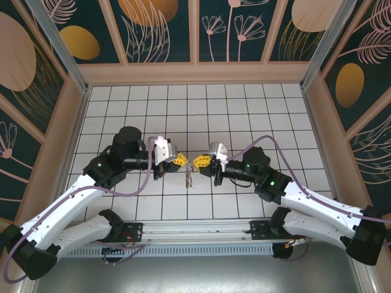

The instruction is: Put the keys on the keyring

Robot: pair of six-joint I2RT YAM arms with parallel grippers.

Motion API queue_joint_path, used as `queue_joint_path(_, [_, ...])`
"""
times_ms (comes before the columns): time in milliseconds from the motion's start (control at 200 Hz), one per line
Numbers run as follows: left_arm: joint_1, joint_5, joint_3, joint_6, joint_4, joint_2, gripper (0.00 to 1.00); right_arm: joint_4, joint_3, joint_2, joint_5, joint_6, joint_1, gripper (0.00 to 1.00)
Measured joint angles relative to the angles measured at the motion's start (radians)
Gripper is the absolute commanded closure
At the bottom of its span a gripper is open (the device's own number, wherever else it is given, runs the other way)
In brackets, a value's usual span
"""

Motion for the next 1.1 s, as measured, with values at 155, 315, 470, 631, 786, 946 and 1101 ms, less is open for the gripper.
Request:
queue_joint_path(155, [0.0, 0.0, 0.0, 0.0, 0.0, 0.0, 1.0, 0.002, 0.0, 0.007, 0.0, 0.0, 0.0, 1.0])
queue_joint_path(315, [0.0, 0.0, 0.0, 0.0, 0.0, 0.0, 1.0, 0.006, 0.0, 0.011, -0.001, 0.0, 0.0, 1.0])
queue_joint_path(470, [0.0, -0.001, 0.0, 0.0, 0.0, 0.0, 1.0, 0.009, 0.0, 0.016, -0.004, 0.0, 0.0, 1.0])
queue_joint_path(631, [0.0, -0.003, 0.0, 0.0, 0.0, 0.0, 1.0, 0.019, 0.0, 0.026, -0.012, 0.0, -0.002, 1.0])
queue_joint_path(786, [0.0, -0.006, 0.0, 0.0, 0.0, 0.001, 1.0, 0.028, 0.0, 0.032, -0.027, 0.0, -0.003, 1.0])
queue_joint_path(946, [0.0, -0.007, 0.0, 0.0, 0.0, 0.005, 1.0, 0.046, 0.002, 0.033, -0.044, 0.0, -0.003, 1.0])
queue_joint_path(1101, [0.0, -0.007, 0.0, 0.0, 0.0, 0.006, 1.0, 0.059, 0.008, 0.035, -0.052, 0.0, -0.003, 1.0])
